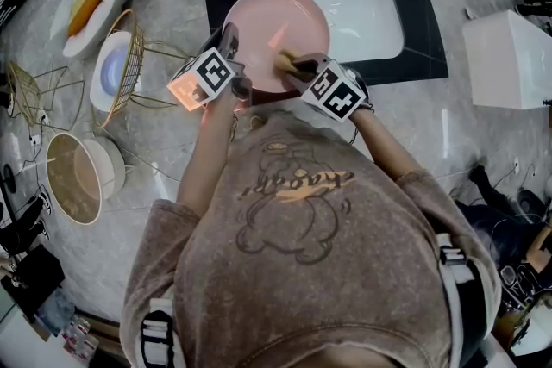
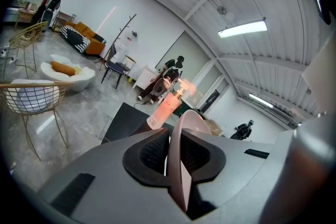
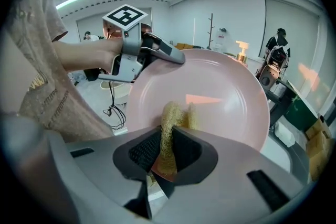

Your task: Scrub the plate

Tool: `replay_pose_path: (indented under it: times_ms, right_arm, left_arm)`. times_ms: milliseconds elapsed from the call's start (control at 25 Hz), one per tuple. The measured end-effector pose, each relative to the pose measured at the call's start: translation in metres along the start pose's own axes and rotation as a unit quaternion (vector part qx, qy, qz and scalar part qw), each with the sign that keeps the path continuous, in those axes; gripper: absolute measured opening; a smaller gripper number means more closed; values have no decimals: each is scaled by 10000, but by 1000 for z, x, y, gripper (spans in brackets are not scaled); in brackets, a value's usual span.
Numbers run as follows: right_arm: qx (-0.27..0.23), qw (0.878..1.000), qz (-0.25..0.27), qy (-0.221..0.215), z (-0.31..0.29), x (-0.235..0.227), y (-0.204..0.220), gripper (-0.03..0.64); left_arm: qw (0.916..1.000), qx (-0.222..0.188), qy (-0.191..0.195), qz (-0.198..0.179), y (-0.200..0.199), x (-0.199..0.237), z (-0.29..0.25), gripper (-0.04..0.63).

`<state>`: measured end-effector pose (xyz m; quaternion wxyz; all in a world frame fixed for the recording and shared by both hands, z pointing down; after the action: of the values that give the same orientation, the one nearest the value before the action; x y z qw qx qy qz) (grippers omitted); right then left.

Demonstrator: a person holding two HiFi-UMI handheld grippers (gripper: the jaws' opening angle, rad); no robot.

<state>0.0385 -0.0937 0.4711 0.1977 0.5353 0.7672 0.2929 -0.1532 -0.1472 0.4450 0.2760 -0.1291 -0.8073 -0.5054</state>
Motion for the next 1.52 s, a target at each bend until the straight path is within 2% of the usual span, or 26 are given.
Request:
replay_pose_path:
  times_ms: [280,640,1000,1520]
  right_arm:
    - [-162,9990,133,-392,-11,24,-16,58]
    - [-415,9978,89,-515,-18,26,-37,58]
    - [-517,9986,-79,-22,-17,6,-44,58]
    - [-553,9959,-179,692,-8,-47,-50,58]
  left_arm:
    - [10000,35,17,19,4,-3,-5,43]
    - [9997,97,158,172,10,-12,-6,43]
    - [9991,257,294,185,17,-17,-5,44]
    - [9971,520,515,201,32,-29,-4,44]
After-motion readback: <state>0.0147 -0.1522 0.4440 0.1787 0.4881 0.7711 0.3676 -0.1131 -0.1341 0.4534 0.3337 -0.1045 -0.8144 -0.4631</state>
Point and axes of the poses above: the fingertips, and each gripper's own axes: z backward along the fingers, x to its left, y out of its underside, the point moved 7 cm from there along z, backward along the fingers
